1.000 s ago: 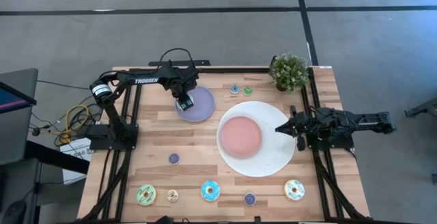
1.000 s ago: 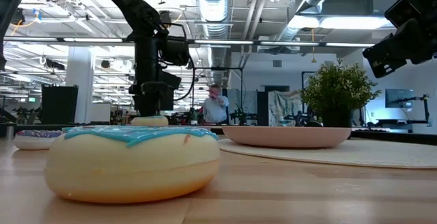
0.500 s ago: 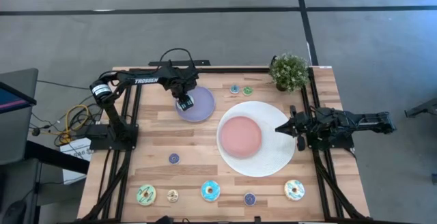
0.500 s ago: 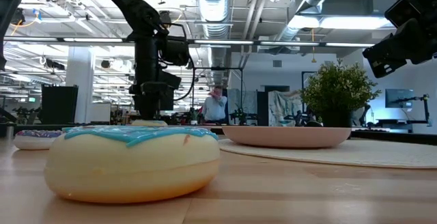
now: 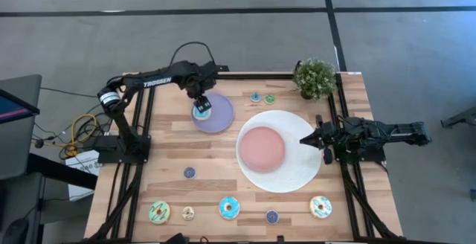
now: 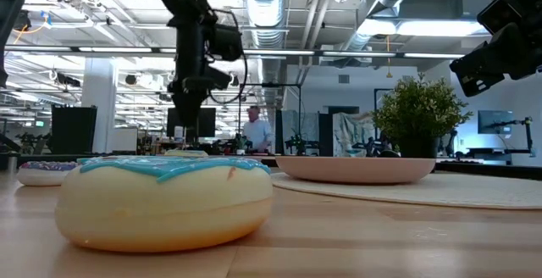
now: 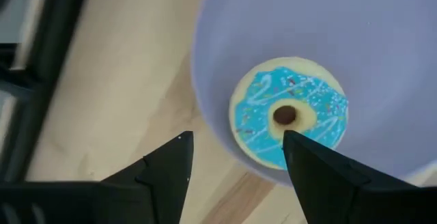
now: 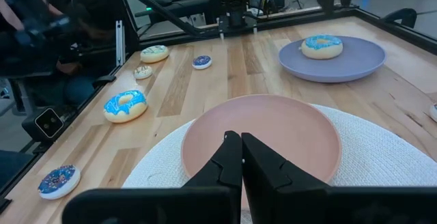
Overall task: Pick & Place donuts
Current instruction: Put the small blue donut on the pink plate
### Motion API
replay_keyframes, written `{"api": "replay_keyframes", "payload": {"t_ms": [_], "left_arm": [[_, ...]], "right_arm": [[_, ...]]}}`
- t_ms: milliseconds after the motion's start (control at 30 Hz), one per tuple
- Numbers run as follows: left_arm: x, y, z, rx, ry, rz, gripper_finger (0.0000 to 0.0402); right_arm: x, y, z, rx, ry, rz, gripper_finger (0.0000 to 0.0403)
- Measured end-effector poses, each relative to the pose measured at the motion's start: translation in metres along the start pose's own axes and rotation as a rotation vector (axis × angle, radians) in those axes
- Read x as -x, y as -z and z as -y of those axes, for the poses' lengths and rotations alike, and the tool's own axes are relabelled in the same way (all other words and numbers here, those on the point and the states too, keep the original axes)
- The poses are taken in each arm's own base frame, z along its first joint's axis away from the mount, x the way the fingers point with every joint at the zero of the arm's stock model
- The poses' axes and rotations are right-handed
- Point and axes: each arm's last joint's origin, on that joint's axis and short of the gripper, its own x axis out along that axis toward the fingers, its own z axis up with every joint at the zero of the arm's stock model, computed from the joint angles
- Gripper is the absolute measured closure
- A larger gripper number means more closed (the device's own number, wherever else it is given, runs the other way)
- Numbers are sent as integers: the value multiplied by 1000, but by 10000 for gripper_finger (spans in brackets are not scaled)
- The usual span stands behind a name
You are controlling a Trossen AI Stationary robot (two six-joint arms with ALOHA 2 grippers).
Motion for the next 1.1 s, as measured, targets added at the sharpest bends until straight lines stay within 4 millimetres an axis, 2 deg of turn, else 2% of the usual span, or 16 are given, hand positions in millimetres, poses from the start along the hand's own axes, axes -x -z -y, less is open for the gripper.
{"api": "replay_keyframes", "payload": {"t_ms": [100,200,333,433,600,767,867,1100], "left_arm": [[19,2,4,3,33,79,180],[40,17,8,4,42,172,180],[65,51,11,73,81,422,180],[69,85,23,117,154,577,180],[48,136,50,152,272,801,180],[15,173,72,187,333,945,180],[1,188,80,186,349,987,180],[-15,202,92,171,359,1026,180]], "right_arm": [[0,0,0,0,-1,0,403],[0,0,0,0,0,0,403],[0,0,0,0,0,0,403],[0,0,0,0,0,0,403],[0,0,0,0,0,0,403],[0,0,0,0,-1,1,403],[0,0,0,0,-1,1,403],[0,0,0,0,0,0,403]]}}
